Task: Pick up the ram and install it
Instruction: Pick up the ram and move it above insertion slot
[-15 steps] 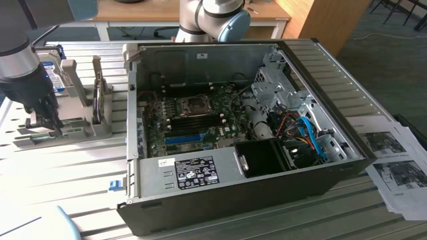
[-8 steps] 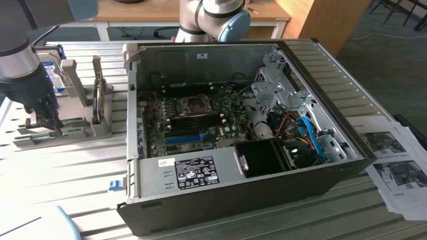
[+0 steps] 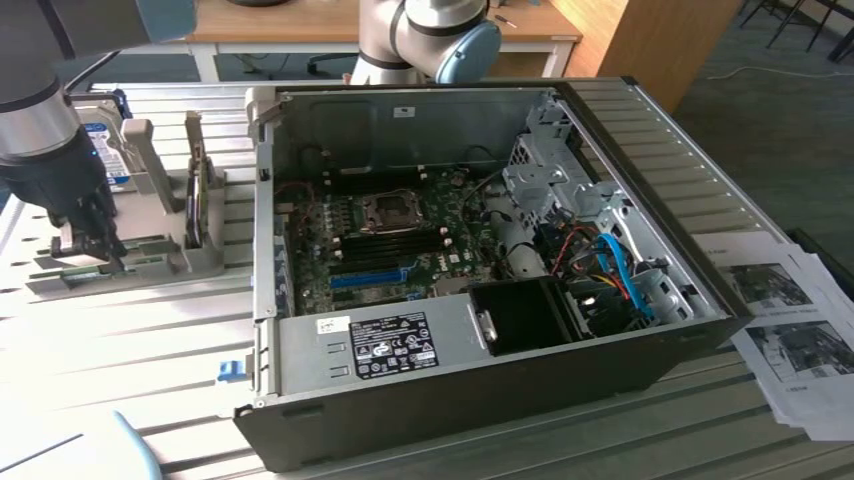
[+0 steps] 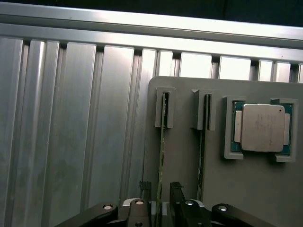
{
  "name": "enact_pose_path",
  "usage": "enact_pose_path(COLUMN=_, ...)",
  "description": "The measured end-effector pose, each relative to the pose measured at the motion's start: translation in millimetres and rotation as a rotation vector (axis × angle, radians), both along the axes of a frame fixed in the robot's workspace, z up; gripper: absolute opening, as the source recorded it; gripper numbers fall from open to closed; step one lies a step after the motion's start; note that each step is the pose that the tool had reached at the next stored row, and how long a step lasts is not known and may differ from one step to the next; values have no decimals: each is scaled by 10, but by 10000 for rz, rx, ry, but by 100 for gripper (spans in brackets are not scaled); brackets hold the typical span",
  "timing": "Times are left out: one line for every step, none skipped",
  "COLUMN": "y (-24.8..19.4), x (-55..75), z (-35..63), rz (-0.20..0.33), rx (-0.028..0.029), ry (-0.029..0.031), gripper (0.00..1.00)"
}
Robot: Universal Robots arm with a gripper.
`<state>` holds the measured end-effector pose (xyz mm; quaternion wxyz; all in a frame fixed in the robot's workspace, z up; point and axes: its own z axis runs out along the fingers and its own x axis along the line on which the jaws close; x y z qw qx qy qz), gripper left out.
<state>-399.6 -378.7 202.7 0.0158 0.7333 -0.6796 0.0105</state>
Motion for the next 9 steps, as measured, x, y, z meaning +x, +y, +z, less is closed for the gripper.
enact_pose_path(y=0, x=0, z=0, rz=-1, rx=1, ry=0, gripper=29)
enact_pose_path(y=0, x=0, z=0, rz=0, rx=0, ry=0, gripper=29)
enact_pose_path(y=1, x=3, z=-2, rz=-1, rx=2, ry=-2, gripper=29)
enact_pose_path(y=2, x=5, z=-2, rz=-3, rx=2, ry=-2, gripper=29)
enact_pose_path(y=1, x=7, z=-1, rz=-3, rx=1, ry=-1, gripper=29)
enact_pose_path(y=0, x=8, z=-1, rz=-1, rx=0, ry=0, gripper=29)
enact_pose_path(y=0, x=9, z=-1, rz=-1, rx=0, ry=1, gripper=29)
enact_pose_path(y=0, x=11, z=-2, rz=-1, rx=0, ry=0, gripper=29)
enact_pose_path(y=0, x=16, z=-3, rz=0, rx=0, ry=0, gripper=29)
